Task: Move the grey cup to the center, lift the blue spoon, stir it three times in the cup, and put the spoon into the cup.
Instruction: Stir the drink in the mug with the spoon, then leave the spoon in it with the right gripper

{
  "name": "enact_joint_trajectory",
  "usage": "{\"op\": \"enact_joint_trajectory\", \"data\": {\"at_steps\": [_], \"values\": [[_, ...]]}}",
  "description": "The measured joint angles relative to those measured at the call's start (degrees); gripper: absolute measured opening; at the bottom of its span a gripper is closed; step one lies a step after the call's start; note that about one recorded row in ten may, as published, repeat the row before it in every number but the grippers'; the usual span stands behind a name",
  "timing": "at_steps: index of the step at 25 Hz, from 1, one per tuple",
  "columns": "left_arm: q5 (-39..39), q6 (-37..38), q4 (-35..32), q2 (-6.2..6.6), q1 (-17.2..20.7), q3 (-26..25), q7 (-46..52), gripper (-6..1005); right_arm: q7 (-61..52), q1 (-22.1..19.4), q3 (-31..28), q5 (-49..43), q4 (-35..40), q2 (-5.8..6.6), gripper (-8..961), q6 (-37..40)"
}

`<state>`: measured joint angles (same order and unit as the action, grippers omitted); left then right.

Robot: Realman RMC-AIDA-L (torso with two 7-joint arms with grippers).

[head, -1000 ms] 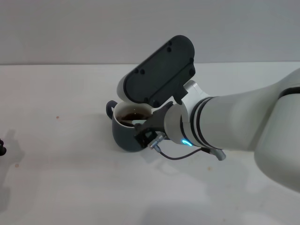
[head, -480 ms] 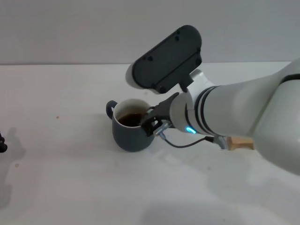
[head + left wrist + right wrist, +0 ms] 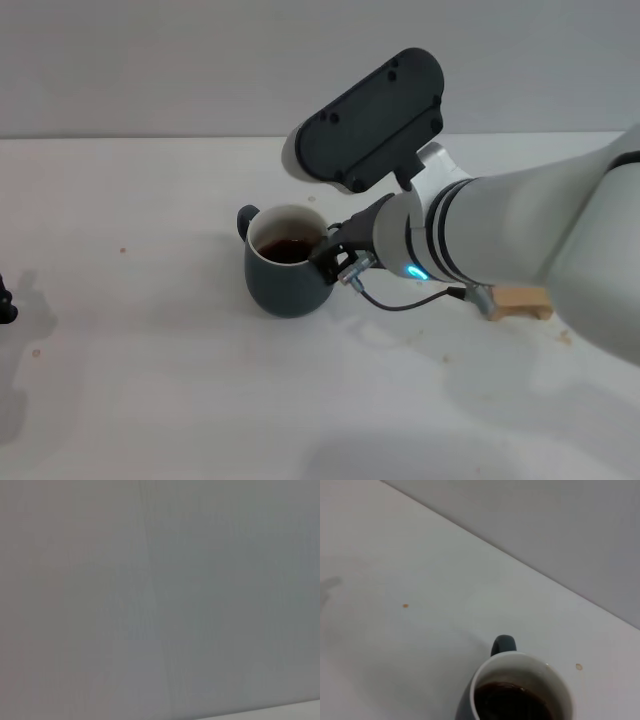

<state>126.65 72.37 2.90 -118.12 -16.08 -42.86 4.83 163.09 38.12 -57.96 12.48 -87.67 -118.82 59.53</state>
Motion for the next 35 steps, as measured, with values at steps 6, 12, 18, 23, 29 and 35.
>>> {"op": "enact_joint_trajectory", "data": {"at_steps": [6,12,18,23,29,35], "values": [[0.0,-0.03,0.09,-0.13,0.0,0.06,0.0,-2,0.04,0.14,2.03,0.45,-1.16,-0.06,128,-0.04],[0.0,-0.04,0.09,-0.16,0.0,0.07,0.0,-2,0.04,0.42,2.17,0.57,-0.85,-0.15,127,-1.13],[0.0,-0.02,0.09,-0.18,0.0,0.06,0.0,-2,0.04,1.35,1.88,0.61,0.53,-0.18,129,-3.15],[0.0,-0.04,0.08,-0.18,-0.15,-0.1,0.0,-2,0.04,1.96,0.75,0.43,2.28,-0.18,132,-4.78],[0.0,-0.05,0.05,-0.11,-0.37,-0.2,0.0,-2,0.03,1.58,0.5,0.17,2.47,-0.18,135,-6.51],[0.0,-0.05,-0.01,-0.02,-0.44,-0.33,0.0,-2,-0.08,1.34,2.85,-4.31,1.97,-0.2,138,-6.94]]}}
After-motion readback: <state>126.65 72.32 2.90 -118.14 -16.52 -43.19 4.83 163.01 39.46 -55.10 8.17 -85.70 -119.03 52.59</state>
